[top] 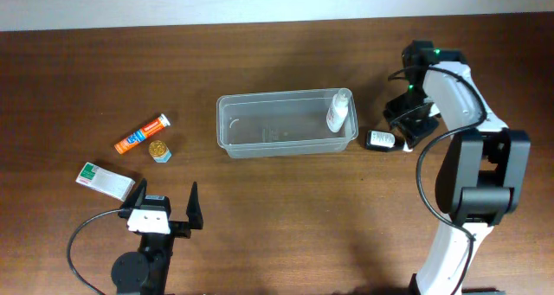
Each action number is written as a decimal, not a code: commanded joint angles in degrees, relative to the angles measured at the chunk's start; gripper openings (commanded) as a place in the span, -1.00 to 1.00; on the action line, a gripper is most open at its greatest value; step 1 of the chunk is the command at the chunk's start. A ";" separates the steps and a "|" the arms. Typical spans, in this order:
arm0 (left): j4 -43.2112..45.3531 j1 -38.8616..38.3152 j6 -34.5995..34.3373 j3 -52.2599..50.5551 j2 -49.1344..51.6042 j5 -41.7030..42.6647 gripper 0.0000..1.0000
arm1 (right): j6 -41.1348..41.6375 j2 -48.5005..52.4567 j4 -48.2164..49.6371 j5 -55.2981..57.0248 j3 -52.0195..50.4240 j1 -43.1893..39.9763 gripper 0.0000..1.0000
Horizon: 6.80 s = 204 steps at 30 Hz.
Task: Pack container
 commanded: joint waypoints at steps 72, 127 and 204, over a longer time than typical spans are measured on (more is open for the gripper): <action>0.11 0.35 1.07 -0.46 -0.33 0.81 0.99 | -31.28 -1.22 20.41 -2.58 -11.32 -2.67 -0.76; 0.11 0.35 1.07 -0.46 -0.33 0.79 0.99 | -72.87 -23.91 12.52 -16.11 9.99 21.05 -0.74; 0.11 0.35 1.07 -0.46 -0.33 0.81 0.99 | -47.89 -15.23 40.00 4.76 -16.37 23.76 -0.59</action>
